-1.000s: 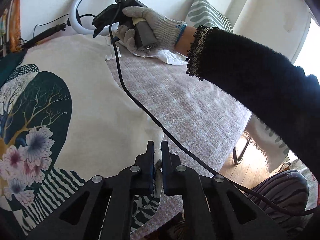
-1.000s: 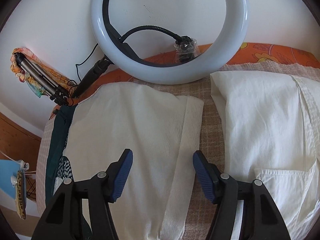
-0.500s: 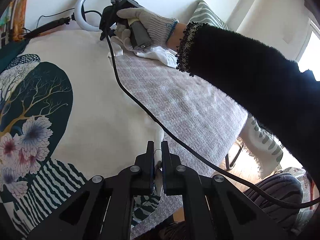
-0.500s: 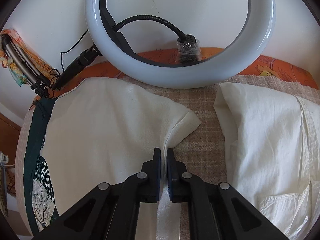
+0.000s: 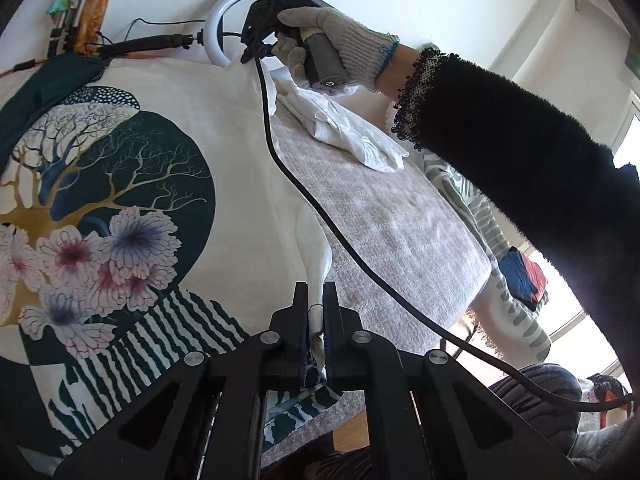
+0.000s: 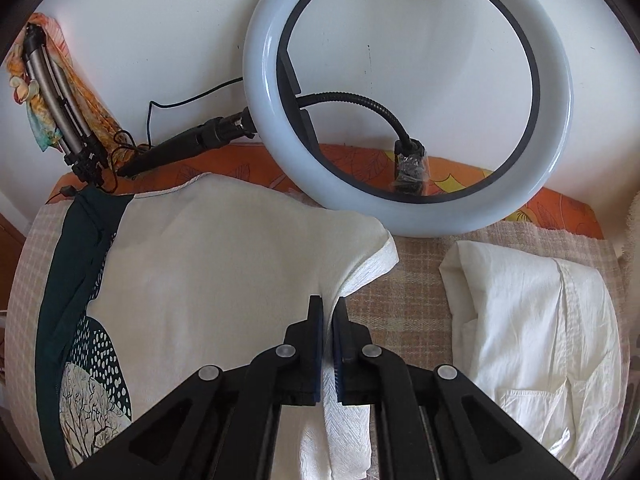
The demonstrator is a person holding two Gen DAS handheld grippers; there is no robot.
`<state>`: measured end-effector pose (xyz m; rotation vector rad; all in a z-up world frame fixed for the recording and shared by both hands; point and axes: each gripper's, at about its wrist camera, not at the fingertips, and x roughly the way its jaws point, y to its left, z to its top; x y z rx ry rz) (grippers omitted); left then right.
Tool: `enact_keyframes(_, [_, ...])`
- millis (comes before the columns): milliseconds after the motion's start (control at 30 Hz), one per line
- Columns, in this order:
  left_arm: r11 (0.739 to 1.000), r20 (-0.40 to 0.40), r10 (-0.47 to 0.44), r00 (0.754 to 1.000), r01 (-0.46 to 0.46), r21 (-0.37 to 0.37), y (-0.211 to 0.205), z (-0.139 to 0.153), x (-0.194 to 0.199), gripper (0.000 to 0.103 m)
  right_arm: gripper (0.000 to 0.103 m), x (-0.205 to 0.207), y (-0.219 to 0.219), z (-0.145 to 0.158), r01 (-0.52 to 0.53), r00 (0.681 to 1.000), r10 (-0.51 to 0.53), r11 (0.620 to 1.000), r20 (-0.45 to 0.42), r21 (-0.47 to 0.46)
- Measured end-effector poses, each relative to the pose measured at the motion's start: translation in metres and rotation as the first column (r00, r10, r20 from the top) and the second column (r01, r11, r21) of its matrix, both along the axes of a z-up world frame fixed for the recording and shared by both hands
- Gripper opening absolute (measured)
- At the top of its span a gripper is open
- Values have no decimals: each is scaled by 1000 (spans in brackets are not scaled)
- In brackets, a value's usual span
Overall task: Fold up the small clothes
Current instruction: 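Grasp the cream side edge with both tools and fold it over the body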
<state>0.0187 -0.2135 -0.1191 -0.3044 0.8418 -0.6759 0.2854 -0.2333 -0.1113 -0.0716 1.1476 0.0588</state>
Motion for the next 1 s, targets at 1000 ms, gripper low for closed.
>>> enact_keyframes(1000, [965,-86,240,967,-247,-89,120,-25,-12,5,1,9,239,-18,-262,961,277,922,11,-286])
